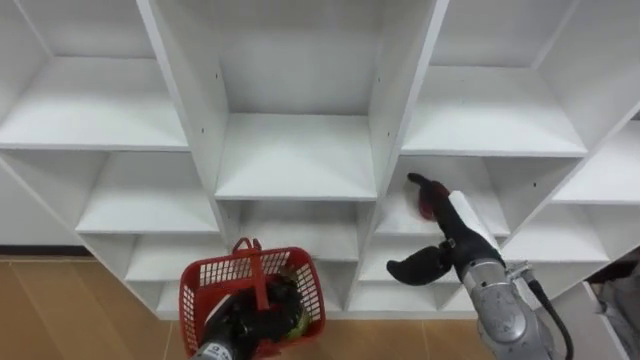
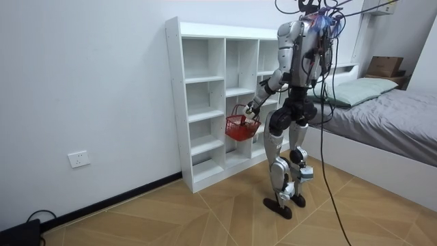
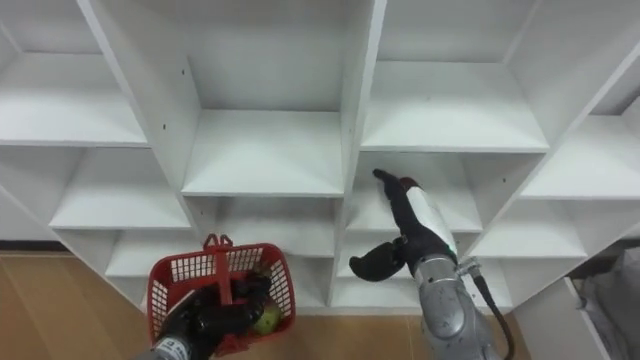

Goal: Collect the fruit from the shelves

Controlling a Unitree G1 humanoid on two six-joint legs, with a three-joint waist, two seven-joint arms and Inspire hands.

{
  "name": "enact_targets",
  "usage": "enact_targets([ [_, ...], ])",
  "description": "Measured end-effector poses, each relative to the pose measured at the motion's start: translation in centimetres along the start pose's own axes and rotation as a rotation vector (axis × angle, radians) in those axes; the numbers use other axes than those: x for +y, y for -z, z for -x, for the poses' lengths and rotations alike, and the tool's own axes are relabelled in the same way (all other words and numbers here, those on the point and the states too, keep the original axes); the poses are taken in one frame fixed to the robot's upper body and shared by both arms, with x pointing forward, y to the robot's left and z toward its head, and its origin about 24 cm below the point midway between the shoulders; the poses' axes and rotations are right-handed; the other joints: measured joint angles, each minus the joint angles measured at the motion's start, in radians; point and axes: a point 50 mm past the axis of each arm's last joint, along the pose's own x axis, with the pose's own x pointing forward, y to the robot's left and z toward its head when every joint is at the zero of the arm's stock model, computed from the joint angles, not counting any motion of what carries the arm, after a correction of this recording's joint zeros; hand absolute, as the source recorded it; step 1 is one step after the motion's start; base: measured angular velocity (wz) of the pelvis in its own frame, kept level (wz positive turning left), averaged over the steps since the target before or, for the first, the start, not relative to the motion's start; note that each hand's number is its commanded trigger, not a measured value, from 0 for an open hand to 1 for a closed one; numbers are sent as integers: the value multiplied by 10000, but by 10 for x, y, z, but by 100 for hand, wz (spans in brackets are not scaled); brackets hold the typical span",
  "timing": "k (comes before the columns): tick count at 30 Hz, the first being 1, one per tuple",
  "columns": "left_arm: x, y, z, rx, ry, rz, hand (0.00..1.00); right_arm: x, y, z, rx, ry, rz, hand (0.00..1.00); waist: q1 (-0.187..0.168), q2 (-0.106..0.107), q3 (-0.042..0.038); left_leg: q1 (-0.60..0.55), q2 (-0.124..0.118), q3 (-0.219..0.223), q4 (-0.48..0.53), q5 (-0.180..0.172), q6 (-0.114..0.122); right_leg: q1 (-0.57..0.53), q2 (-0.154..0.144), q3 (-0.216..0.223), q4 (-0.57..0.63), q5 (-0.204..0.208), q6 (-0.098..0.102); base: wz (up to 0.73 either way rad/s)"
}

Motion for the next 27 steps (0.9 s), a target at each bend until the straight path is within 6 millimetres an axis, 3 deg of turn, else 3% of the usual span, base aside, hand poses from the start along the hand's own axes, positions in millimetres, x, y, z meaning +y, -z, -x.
enact_targets([
  [5, 13, 10, 4, 297, -560, 135, 100, -10, -1, 2, -125, 418, -100, 0, -61, 108, -33, 166, 44, 195, -67, -28, -18, 8, 56, 238, 66, 5, -9, -15],
  [12, 27, 16, 7, 515, -1255, 494, 100, -28, 10, 3, 207, 1336, -179, 0, -162, 211, 22, 350, 66, 422, -81, -71, -20, 5, 91, 508, 71, 7, -13, -10],
  [20, 34, 21, 9, 626, -1567, 672, 100, -36, 13, 3, 304, 1618, -388, 0, -113, 113, 43, 408, 75, 626, -150, -100, -24, -72, 124, 724, 59, -24, -8, -8],
  [27, 45, 39, 14, 1170, -2119, 899, 100, -35, 23, 4, 651, 1583, -912, 0, -148, 108, 45, 509, 108, 708, -143, -213, -41, 25, 163, 752, 40, -26, 1, -2],
])
